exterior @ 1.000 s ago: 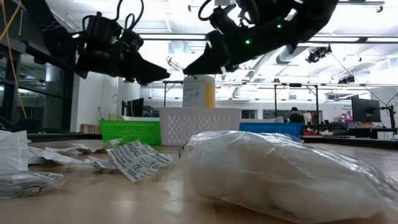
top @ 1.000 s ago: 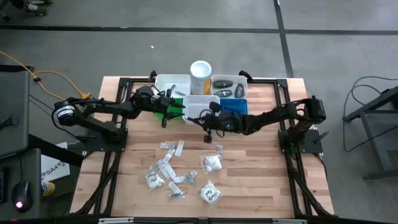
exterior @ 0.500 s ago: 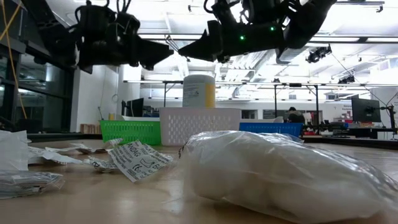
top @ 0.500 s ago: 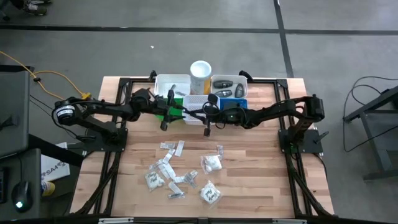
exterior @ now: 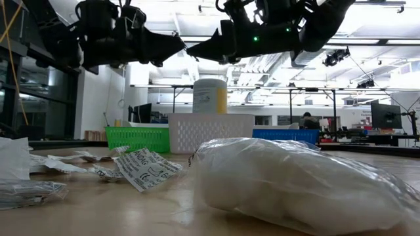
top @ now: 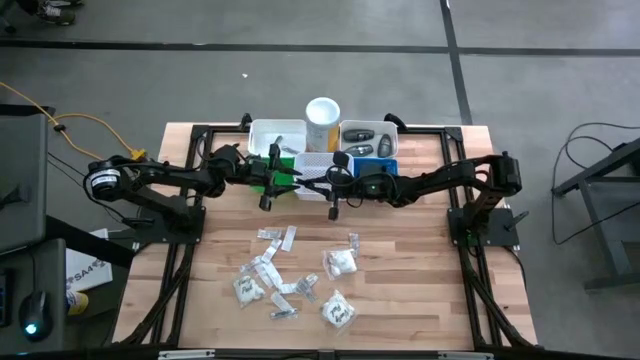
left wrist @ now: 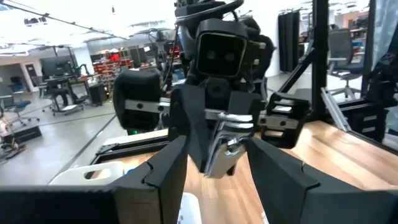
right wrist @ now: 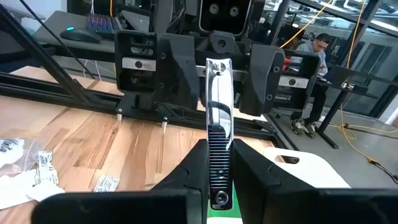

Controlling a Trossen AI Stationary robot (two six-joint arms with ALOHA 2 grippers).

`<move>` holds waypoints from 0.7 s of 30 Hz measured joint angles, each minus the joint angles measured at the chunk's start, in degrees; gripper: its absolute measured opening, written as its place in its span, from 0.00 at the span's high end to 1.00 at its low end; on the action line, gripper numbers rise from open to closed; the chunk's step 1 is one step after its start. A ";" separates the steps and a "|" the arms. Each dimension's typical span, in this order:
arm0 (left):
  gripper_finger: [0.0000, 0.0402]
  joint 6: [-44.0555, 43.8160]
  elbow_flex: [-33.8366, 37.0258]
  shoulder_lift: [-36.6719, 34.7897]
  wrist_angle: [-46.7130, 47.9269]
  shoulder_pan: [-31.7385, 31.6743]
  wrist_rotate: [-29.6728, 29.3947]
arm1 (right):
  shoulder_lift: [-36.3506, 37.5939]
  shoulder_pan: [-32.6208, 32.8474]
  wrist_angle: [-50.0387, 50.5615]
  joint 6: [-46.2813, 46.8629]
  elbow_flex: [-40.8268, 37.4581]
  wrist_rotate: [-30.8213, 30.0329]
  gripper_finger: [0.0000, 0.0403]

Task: Pick & Place Travel size toiletries
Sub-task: Put the silver nail cutter into the top left white bin

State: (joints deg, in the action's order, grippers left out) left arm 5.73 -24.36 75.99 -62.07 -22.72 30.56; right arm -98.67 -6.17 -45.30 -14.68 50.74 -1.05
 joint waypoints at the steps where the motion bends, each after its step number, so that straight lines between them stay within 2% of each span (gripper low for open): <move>1: 0.58 0.01 0.00 0.00 -0.08 0.29 0.11 | 0.00 0.00 -0.06 0.00 0.00 -0.14 0.90; 12: 0.59 0.40 -2.21 0.00 0.74 2.63 -0.13 | -0.22 0.02 -1.26 -0.20 0.00 -0.16 0.90; 21: 0.75 0.42 -2.21 0.00 3.33 2.49 -1.05 | -0.24 0.04 -2.12 -0.52 0.00 -0.10 0.90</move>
State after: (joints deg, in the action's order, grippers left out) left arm 6.15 -26.57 75.99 -58.75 -20.23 29.51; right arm -98.91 -6.13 -47.42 -15.20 50.74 -1.15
